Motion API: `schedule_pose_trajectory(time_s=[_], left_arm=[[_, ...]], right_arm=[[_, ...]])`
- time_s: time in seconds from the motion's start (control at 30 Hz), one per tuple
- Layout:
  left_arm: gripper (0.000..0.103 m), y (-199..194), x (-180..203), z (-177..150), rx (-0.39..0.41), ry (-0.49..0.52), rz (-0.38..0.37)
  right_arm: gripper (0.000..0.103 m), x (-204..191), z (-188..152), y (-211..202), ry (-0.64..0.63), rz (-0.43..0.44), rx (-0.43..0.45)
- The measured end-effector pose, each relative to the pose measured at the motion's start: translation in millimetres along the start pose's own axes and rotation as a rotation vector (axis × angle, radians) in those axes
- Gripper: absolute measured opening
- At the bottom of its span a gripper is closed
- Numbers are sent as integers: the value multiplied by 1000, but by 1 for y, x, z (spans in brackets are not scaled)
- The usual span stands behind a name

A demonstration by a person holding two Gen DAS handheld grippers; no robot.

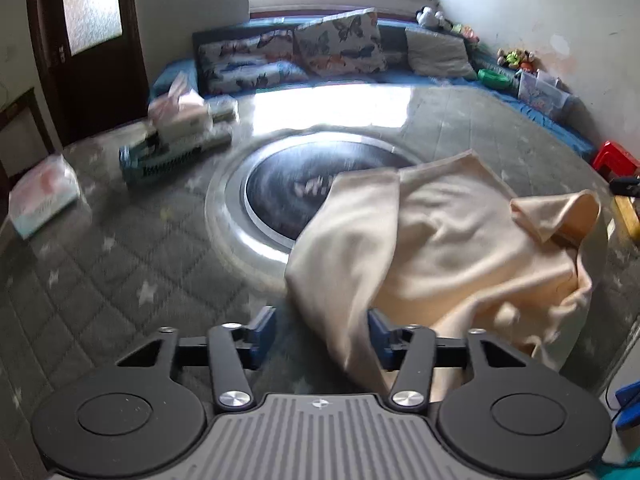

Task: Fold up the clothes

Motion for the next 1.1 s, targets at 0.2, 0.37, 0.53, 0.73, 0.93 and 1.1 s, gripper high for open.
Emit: schedule_pose_trajectory(time_s=[0.2,0.37,0.53,0.73,0.93,1.1], left_arm=[[66,27,32,23,43,141,40],[64,61,49,37,33,179,28],[57,88,53,42,10,196,52],[23,92,40,42,21,193,76],[8,77,8,43,56,83,106],[8,61,-35,29,43,-97,188]], right_arm=[[41,-36,12,43,-111,34,-54],[40,-61,6,54,-155,141,-87],[40,-48,0,63,-136,103,-124],[38,-23,-6,73,-108,4,-151],[39,1,-11,83,-80,-95,-178],[39,21,-12,87,-56,-141,-187]])
Point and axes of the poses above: each gripper's, at about its wrist camera, not at the fingertips, and y roughly the way its jaws point, x to its right, z to its top, the point moved 2 cm from there along y, roughly the way its jaws point, and after that the axes turned 3 degrees about -x, right-handed, at the moved point
